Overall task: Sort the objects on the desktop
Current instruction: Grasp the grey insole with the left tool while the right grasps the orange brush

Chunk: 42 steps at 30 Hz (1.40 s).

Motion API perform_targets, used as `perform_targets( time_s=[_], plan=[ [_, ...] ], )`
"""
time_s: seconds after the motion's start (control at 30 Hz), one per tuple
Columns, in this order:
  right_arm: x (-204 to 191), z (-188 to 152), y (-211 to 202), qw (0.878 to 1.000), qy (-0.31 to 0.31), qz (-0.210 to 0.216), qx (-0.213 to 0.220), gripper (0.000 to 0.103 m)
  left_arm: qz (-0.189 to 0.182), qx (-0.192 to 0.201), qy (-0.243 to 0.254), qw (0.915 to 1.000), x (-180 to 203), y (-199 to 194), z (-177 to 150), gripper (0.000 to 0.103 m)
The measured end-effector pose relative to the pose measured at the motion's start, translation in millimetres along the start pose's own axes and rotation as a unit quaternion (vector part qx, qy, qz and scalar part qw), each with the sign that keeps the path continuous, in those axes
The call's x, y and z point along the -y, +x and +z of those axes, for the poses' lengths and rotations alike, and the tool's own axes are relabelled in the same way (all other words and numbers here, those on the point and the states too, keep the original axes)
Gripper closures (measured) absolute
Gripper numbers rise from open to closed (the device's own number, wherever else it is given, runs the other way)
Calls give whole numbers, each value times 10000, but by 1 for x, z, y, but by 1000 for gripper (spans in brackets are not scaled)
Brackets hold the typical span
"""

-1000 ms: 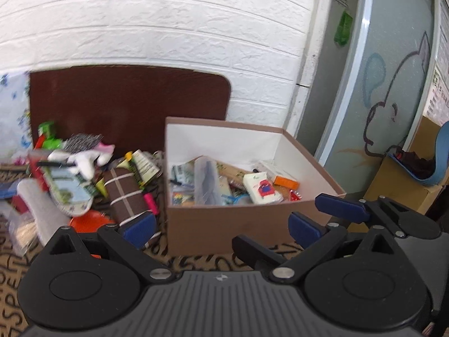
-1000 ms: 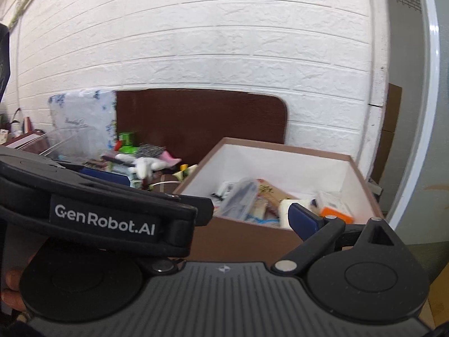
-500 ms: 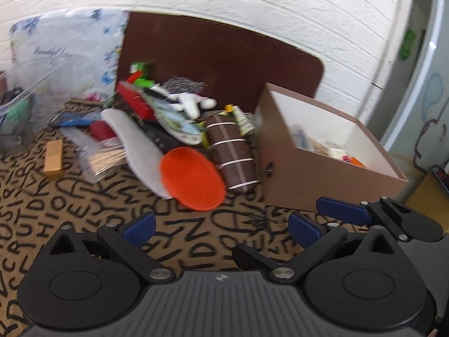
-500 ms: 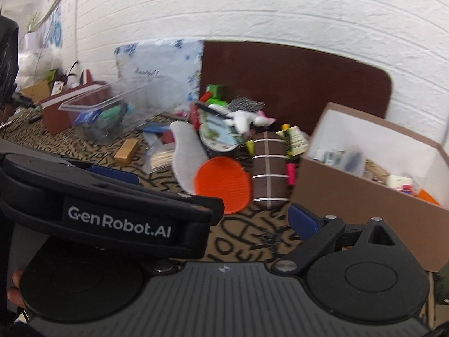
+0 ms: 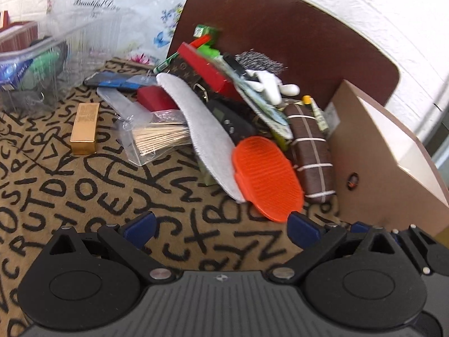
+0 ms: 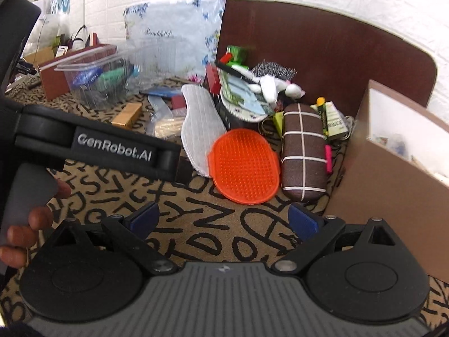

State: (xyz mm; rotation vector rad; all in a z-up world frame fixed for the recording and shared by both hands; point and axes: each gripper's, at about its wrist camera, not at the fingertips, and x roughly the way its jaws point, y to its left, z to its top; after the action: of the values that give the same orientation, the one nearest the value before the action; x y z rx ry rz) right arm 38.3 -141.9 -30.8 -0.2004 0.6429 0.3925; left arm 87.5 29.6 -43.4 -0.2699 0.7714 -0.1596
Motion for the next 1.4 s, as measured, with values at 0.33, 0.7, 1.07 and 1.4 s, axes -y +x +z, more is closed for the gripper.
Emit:
perform_targets(
  time_s=[0.33,0.7,1.07,1.4],
  plan=[
    [16,8,52,9996,205,95,-186,7,-52,48,-325,9994,-15,44,28,10],
    [33,8,92,9982,476,227,-272,8,-266,-41,-635,9976,-23,76,39,35],
    [34,9,88,9991,327,193,-200,26,-546,99,-706,9960,-23,71,38,84],
    [20,-16,37,9965,386,563,-477,26,-855,-117,-477,9951,-25,23,-1,102]
  ],
)
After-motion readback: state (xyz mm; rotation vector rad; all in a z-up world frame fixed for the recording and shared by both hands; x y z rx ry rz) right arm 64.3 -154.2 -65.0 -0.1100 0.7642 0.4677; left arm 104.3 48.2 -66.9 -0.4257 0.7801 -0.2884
